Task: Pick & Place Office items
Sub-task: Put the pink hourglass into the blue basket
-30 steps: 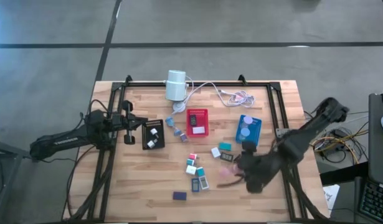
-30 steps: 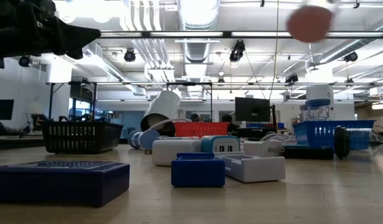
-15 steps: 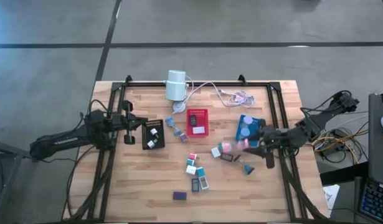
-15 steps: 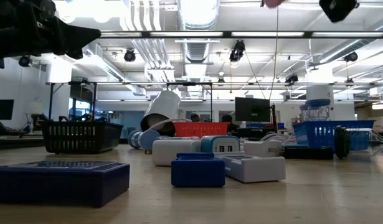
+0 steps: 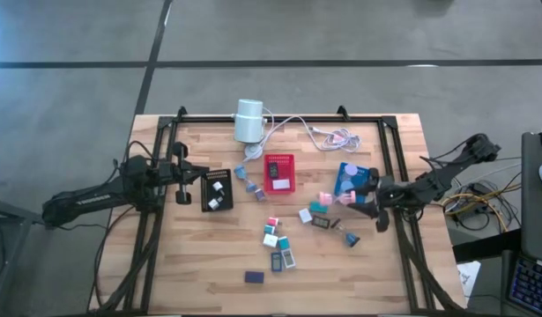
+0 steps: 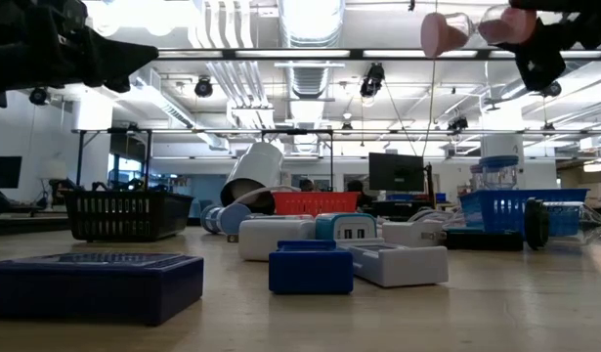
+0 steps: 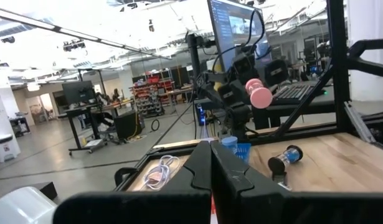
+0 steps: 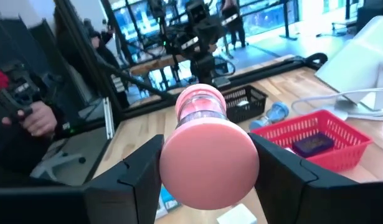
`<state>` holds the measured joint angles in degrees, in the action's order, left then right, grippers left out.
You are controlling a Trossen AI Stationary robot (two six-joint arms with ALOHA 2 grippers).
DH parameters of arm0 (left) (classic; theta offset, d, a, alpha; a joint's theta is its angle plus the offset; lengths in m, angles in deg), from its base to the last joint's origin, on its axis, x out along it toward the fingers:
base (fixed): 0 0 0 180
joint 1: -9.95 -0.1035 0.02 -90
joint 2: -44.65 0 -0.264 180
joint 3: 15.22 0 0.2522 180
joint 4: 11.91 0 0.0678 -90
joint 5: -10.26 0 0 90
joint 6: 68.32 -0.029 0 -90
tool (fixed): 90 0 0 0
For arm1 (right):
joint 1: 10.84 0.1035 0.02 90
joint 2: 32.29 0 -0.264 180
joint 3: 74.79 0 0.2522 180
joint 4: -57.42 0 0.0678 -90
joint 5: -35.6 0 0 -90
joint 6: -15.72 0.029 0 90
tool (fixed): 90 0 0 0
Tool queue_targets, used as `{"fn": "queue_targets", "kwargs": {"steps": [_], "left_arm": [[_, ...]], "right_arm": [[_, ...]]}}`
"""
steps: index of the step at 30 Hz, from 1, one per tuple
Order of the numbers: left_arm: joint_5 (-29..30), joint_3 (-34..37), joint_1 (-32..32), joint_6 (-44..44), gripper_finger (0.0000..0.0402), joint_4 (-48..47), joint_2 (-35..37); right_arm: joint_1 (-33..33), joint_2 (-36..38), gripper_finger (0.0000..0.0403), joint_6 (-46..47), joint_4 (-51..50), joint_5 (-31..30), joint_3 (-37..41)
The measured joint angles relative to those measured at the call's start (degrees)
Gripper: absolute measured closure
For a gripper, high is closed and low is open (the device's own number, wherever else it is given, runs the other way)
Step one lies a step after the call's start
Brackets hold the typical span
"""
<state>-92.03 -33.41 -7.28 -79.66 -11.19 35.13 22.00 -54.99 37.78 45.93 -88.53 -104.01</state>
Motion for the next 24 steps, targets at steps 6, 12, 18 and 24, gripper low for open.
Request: {"fn": "queue_targets", "kwargs": {"steps": [6,12,18,24], "left_arm": [[0.2,0.8,0.0,-0.5,0.0401,0.0,0.0],[2.3,0.8,0.0,2.9,0.0401,-0.4,0.0],[5.6,0.6,0.0,5.4,0.0401,-2.6,-0.1],[7.3,0.6,0.0,5.9,0.0401,-3.4,-0.1]], "right_arm": [[0.0,3.9,0.0208,-2.1,0.3,-0.6,3.0],[0.0,5.6,0.0208,-3.2,3.0,-0.6,5.6],[0.0,5.7,0.0208,-3.1,2.7,-0.9,4.6],[0.0,3.5,0.0208,-5.0,-0.6,-1.0,-0.7]]}}
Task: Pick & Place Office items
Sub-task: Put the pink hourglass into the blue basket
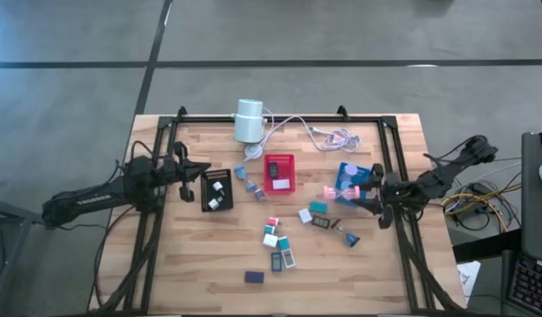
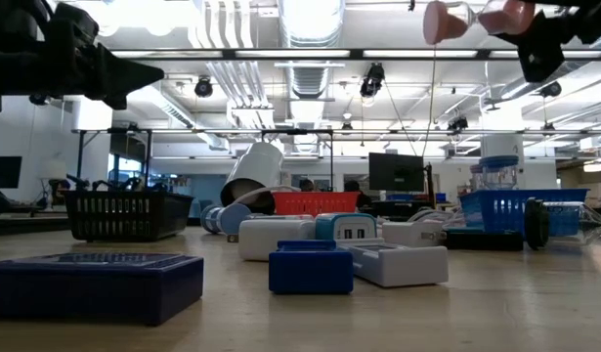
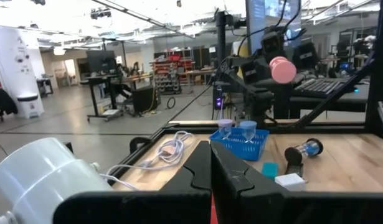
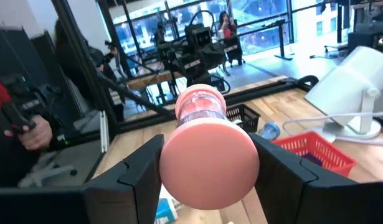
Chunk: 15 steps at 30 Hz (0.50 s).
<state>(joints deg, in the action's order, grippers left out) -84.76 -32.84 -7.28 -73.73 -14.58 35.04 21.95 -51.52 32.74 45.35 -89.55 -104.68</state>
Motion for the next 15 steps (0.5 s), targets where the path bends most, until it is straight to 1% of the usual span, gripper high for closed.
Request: {"fn": "queue_targets", "kwargs": {"steps": [4,7,10,15], "left_arm": [[0.4,0.1,0.0,0.0,0.0401,0.0,0.0],[0.6,0.1,0.0,-1.4,0.0401,0.0,0.0],[0.6,0.1,0.0,-1.4,0.0401,0.8,0.0],[0.6,0.1,0.0,-1.4,0.0401,1.3,0.1]], "right_arm": [[0.0,-3.3,0.0208,0.1,-4.9,-0.1,-5.0],[0.0,-6.5,0.0208,1.6,-11.6,-2.2,-11.3],[0.0,-10.2,0.0208,3.6,-21.3,-4.1,-19.7],[-0.1,-18.5,0.0208,12.9,-42.8,-6.8,-36.9]]}}
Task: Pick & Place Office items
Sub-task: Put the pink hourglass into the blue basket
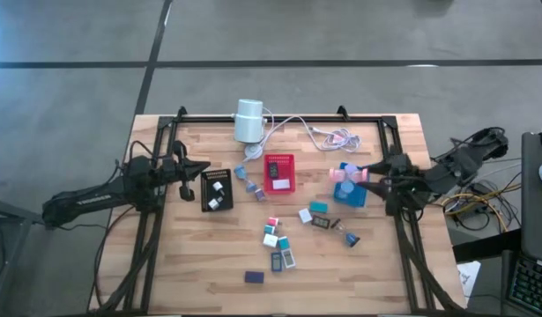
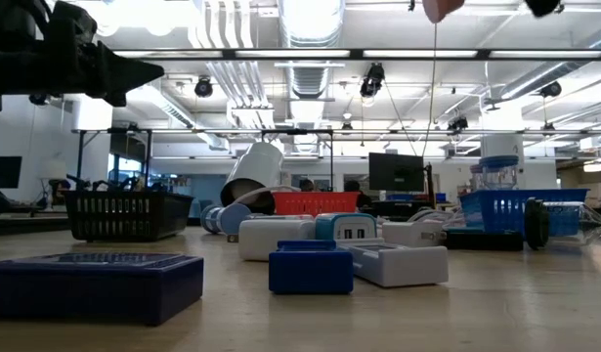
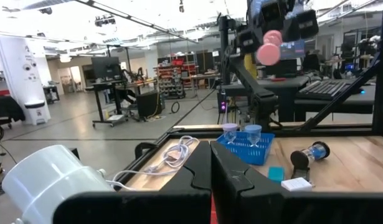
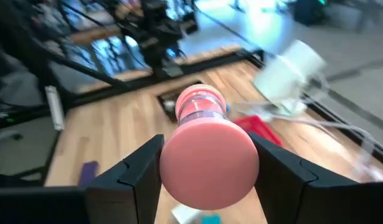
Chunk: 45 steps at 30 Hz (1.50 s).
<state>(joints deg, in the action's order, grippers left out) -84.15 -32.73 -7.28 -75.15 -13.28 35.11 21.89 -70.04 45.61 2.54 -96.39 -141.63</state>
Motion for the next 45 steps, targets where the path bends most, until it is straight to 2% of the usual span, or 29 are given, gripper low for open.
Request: {"fn": "queue_targets", "kwargs": {"steps": [6,10,13,16,20,27,31,35,40,45], "left_arm": [[0.0,0.1,0.0,0.0,0.0401,0.0,0.0],[0.0,0.1,0.0,0.0,0.0401,0.0,0.0],[0.0,0.1,0.0,0.0,0.0401,0.0,0.0],[0.0,0.1,0.0,0.0,0.0401,0.0,0.0],[0.0,0.2,0.0,0.0,0.0401,-0.2,-0.1],[0.0,0.3,0.0,0.1,0.0401,-0.5,0.0],[0.0,0.3,0.0,0.2,0.0401,-0.5,-0.1],[0.0,0.3,0.0,0.2,0.0401,-0.5,-0.1],[0.0,0.3,0.0,0.2,0.0401,-0.5,-0.1],[0.0,0.3,0.0,0.2,0.0401,-0.5,-0.1]], "right_arm": [[0.0,-11.4,0.0208,18.1,-32.4,0.4,-20.6],[0.0,-17.9,0.0208,28.7,-49.5,4.5,-30.6],[-0.2,-19.2,0.0208,26.0,-47.2,7.8,-33.2],[-0.3,-20.8,0.0208,26.8,-48.9,7.7,-35.5],[-0.3,-21.5,0.0208,25.4,-48.9,11.5,-34.9],[-1.8,-24.1,0.0208,21.1,-49.0,21.7,-34.3],[-2.9,-26.0,0.0208,19.8,-48.9,22.6,-34.3],[-6.0,-27.8,0.0208,18.2,-48.8,23.6,-32.7],[-12.7,-28.5,0.0208,11.3,-48.9,30.6,-26.5],[-18.8,-26.9,0.0208,5.9,-48.9,34.9,-20.9]]}}
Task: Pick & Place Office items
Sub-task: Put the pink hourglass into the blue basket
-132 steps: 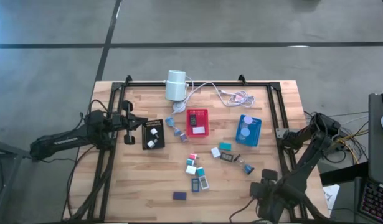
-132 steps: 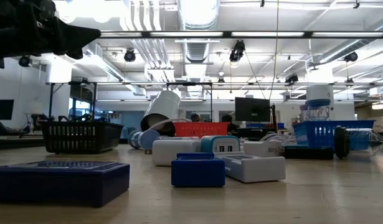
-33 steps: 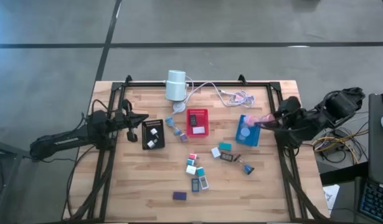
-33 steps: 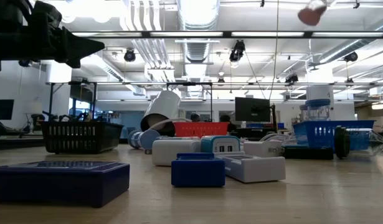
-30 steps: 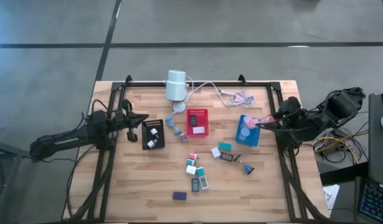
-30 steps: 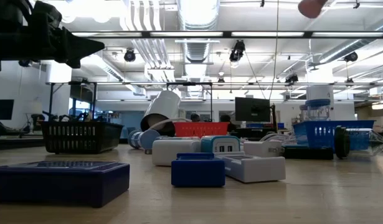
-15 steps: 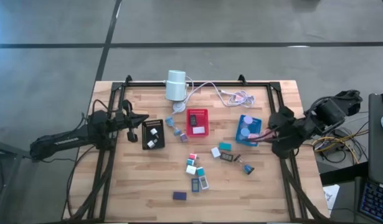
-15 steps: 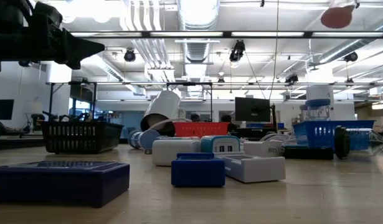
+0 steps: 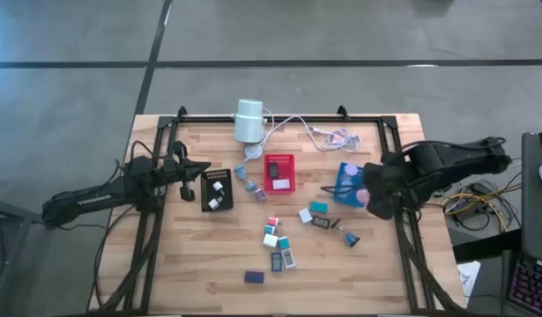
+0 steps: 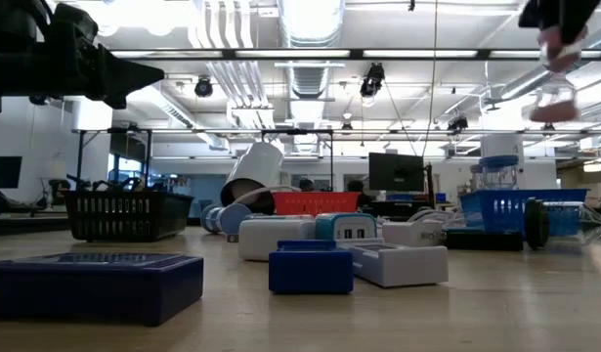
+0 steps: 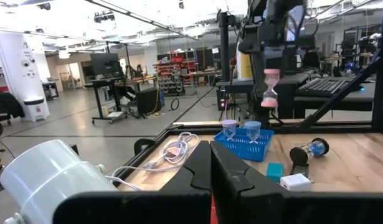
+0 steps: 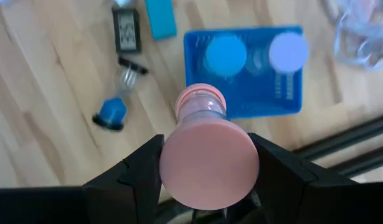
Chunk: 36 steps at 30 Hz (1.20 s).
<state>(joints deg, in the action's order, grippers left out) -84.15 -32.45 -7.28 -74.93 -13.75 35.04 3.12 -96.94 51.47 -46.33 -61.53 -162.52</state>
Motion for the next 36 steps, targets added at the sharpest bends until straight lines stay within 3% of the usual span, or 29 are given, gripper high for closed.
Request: {"fn": "queue_targets", "kwargs": {"steps": [11,19,36], "left_arm": [[0.0,0.0,0.0,0.0,0.0401,0.0,0.0],[0.0,0.0,0.0,0.0,0.0401,0.0,0.0],[0.0,0.0,0.0,0.0,0.0401,0.0,0.0]], "right_arm": [[-10.7,2.5,0.0208,-7.0,0.4,2.2,10.7],[-16.1,1.5,0.0208,-14.9,11.0,2.2,15.1],[-18.4,1.1,0.0208,-18.0,17.7,2.1,22.9]]}}
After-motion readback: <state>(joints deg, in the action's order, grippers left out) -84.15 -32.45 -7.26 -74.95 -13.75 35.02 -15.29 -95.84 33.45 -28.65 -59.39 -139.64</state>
